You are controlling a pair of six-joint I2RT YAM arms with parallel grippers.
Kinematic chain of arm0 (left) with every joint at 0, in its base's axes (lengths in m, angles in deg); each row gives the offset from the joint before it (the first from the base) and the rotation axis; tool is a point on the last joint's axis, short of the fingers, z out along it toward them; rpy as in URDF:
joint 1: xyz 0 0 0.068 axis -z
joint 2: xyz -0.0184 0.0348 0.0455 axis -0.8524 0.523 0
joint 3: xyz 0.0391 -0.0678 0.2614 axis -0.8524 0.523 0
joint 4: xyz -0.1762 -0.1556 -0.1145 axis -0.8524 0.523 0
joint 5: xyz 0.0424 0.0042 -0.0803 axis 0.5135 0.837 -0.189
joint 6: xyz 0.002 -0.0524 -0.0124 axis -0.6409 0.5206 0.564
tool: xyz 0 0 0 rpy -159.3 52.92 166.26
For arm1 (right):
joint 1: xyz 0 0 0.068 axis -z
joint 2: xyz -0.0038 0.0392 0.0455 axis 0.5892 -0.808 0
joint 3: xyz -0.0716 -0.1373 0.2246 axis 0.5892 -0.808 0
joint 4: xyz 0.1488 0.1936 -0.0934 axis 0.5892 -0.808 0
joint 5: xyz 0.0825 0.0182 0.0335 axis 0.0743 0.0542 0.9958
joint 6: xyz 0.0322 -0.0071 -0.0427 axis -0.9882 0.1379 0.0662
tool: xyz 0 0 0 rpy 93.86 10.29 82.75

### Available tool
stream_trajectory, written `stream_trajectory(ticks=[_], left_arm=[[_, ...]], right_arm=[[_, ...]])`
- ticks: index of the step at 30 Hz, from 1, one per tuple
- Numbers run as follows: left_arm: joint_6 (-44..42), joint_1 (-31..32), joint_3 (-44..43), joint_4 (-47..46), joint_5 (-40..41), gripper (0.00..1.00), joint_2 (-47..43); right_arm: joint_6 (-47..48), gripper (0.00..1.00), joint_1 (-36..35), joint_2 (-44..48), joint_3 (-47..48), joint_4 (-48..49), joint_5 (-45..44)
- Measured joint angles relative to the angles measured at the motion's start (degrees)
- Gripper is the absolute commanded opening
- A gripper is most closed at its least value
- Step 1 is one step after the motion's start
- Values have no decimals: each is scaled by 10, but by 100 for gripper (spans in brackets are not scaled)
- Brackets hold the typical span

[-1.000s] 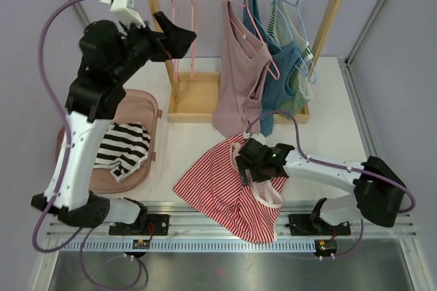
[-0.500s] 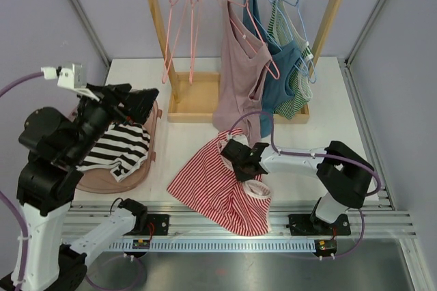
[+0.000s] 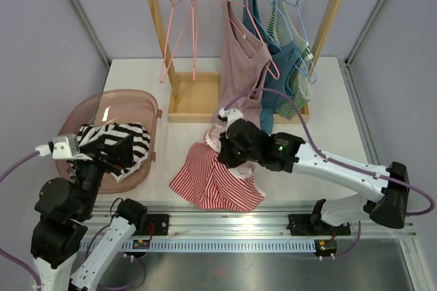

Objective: Remove the tank top from the hanger

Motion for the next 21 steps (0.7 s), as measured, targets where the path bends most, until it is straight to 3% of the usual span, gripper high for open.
stream_trajectory(ticks=[5, 10, 15, 21], left_arm=[[7, 0, 70, 12, 65, 99, -80], [9, 0, 80, 25, 100, 99, -105], [16, 0, 56, 44, 108, 99, -105], [39, 0, -33, 71, 110, 99, -105]], right_arm=[[40, 0, 0, 11, 110, -10, 40], [79, 0, 0, -19, 228, -32, 93], [113, 0, 0, -88, 356, -33, 139], [134, 0, -1, -220, 496, -13, 189]])
